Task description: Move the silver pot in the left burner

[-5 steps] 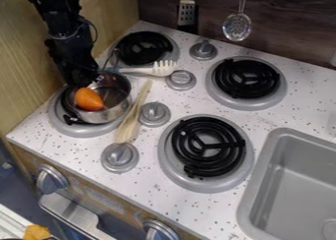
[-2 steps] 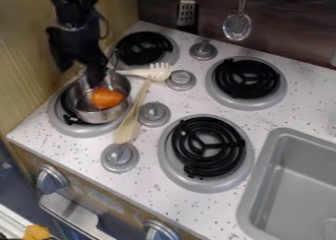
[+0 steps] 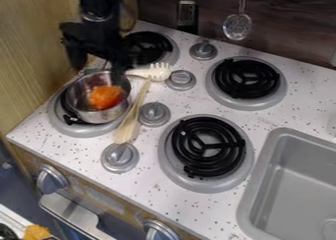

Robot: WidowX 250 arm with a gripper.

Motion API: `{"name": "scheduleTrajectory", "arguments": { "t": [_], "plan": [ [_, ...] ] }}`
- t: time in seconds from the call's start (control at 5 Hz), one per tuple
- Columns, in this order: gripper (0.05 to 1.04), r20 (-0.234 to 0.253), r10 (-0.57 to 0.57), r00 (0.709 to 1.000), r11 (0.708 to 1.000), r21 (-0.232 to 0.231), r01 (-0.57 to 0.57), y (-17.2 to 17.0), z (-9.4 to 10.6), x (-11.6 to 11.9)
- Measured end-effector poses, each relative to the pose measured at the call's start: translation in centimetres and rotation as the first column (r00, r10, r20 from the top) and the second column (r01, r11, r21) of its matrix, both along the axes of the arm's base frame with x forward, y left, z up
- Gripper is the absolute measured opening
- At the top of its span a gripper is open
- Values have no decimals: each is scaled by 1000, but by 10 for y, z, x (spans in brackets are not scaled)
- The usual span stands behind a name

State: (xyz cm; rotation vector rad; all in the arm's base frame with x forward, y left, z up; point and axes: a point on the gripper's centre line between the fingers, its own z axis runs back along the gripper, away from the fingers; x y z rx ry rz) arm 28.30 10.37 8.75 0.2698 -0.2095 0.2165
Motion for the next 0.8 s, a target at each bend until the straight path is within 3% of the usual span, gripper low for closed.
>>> {"name": "scheduleTrajectory", "arguments": {
  "t": [0.2,0.4,0.8],
  "plan": [
    [1001,10,92,996,995,-48,-91,-25,-2,1],
    [1001,37,106,994,992,-78,-103,-46,-3,8],
    [1001,60,-7,998,992,-126,15,-101,-15,41]
  ]
}}
